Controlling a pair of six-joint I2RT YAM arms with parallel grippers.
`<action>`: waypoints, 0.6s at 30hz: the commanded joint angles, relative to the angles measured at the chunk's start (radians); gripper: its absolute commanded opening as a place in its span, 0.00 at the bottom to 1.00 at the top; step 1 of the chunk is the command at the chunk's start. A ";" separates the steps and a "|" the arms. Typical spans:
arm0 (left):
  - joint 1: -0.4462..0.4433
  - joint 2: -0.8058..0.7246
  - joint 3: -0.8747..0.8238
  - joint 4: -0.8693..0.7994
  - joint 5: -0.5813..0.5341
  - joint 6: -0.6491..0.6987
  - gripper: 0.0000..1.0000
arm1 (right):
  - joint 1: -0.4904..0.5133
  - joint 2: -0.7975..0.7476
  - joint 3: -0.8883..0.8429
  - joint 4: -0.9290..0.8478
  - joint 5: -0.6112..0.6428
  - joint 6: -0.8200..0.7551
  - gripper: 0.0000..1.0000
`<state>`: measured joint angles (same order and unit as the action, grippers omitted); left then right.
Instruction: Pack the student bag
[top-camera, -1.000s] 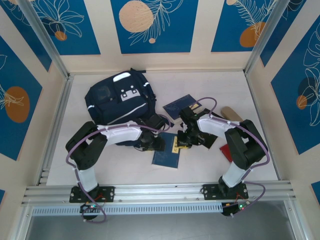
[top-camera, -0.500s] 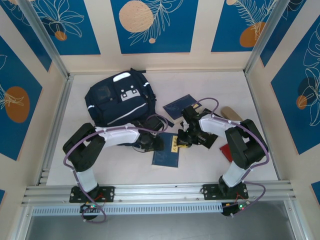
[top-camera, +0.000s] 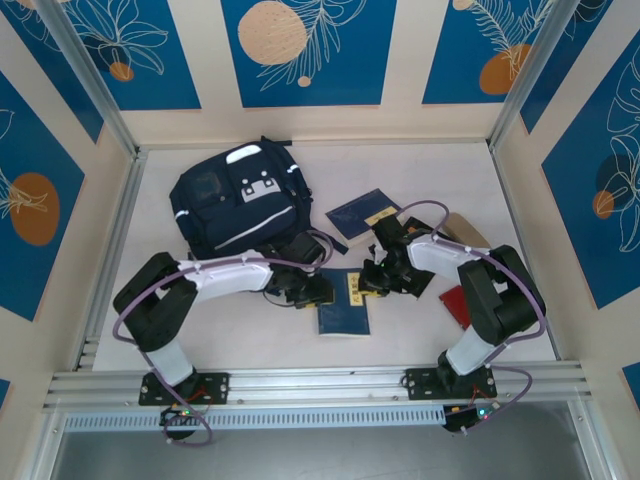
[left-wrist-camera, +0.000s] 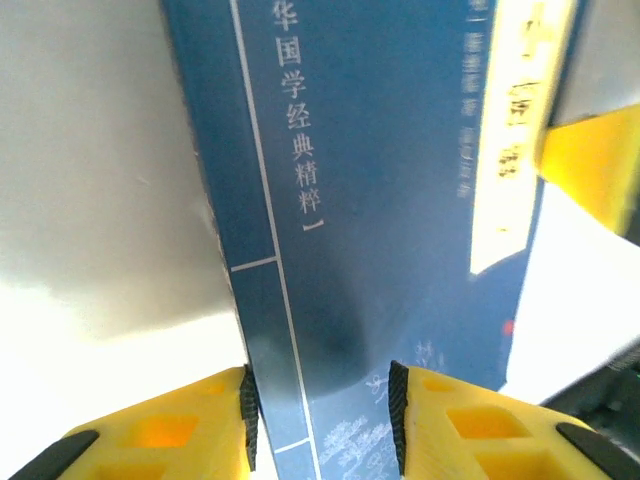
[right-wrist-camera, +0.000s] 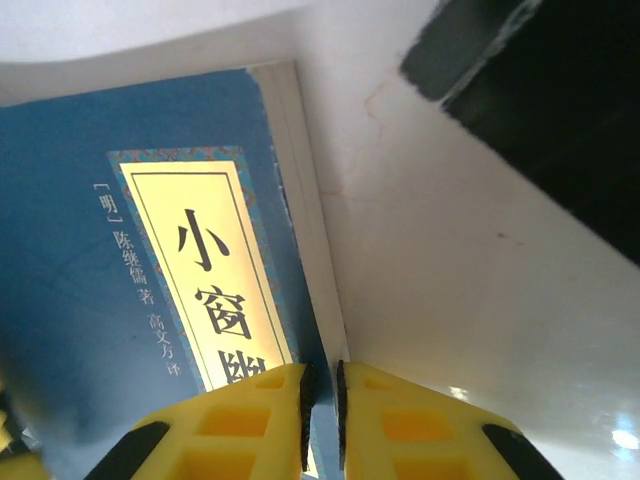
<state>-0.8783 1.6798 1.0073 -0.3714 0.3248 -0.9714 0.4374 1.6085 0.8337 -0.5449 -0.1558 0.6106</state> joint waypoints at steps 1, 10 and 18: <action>-0.031 -0.060 0.002 0.318 0.138 -0.101 0.37 | 0.017 -0.010 -0.027 0.001 -0.075 0.023 0.18; -0.032 -0.058 -0.002 0.364 0.094 -0.220 0.35 | 0.012 -0.022 -0.042 0.018 -0.064 0.047 0.19; -0.030 -0.063 0.105 0.033 -0.063 -0.045 0.18 | -0.007 -0.102 -0.057 0.020 -0.037 0.066 0.26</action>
<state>-0.8993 1.6390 1.0626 -0.2203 0.3264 -1.0897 0.4397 1.5642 0.7830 -0.5232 -0.1829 0.6643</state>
